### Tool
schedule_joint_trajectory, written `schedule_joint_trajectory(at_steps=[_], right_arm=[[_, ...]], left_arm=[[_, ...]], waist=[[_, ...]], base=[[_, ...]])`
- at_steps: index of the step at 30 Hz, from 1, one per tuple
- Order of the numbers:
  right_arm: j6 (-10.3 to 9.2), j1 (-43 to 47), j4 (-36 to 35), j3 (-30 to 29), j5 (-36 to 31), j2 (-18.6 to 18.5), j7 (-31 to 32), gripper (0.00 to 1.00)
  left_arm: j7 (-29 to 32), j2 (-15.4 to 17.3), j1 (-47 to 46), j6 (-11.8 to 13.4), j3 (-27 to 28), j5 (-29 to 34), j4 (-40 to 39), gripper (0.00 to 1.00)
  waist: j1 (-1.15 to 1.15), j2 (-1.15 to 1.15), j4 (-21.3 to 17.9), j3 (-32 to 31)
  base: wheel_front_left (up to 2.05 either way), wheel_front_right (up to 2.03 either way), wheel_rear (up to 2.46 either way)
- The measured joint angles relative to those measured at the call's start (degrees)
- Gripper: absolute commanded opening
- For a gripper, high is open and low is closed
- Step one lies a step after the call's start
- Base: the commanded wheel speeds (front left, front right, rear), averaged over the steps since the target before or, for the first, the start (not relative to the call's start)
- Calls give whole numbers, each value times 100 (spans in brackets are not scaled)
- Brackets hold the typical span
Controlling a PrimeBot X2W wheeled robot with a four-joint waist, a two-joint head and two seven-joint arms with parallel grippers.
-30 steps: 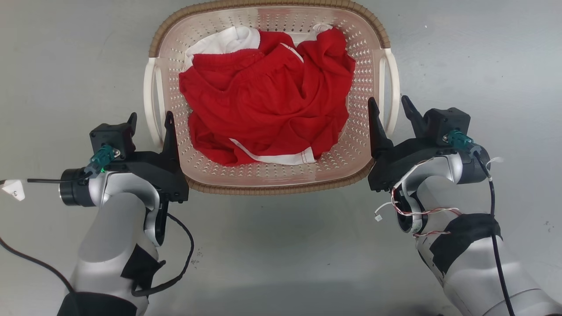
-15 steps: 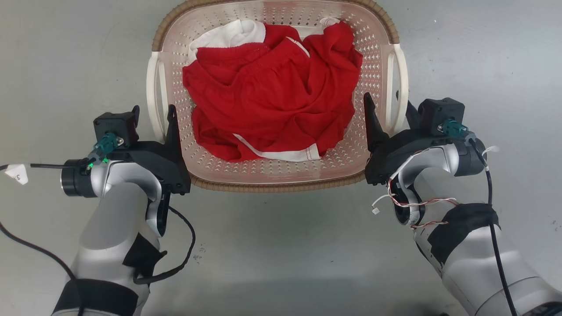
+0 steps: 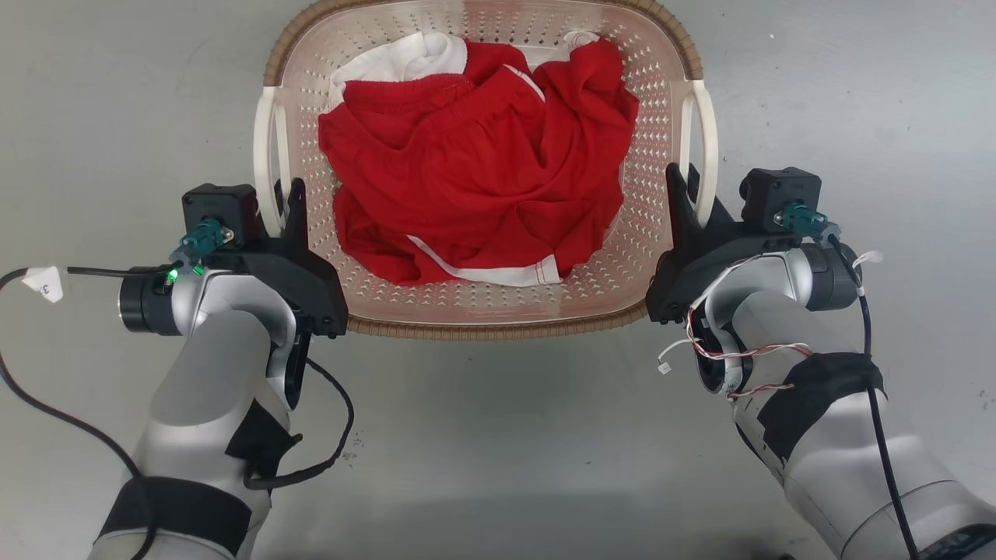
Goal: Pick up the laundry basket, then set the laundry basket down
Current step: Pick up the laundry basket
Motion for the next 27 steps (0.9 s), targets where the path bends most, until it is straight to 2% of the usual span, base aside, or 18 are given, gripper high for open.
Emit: schedule_joint_trajectory(at_steps=[13,27], right_arm=[[-12,83,121,388,407,0,8,0],[-25,662,176,905,886,4,12,0]], left_arm=[[-3,-14,-14,-42,-53,-38,366,0],[-15,-29,484,-52,-281,-216,690,0]], waist=[[0,0,-29,-310],[-1,0,-77,-1049]], base=[[0,0,0],[0,0,0]])
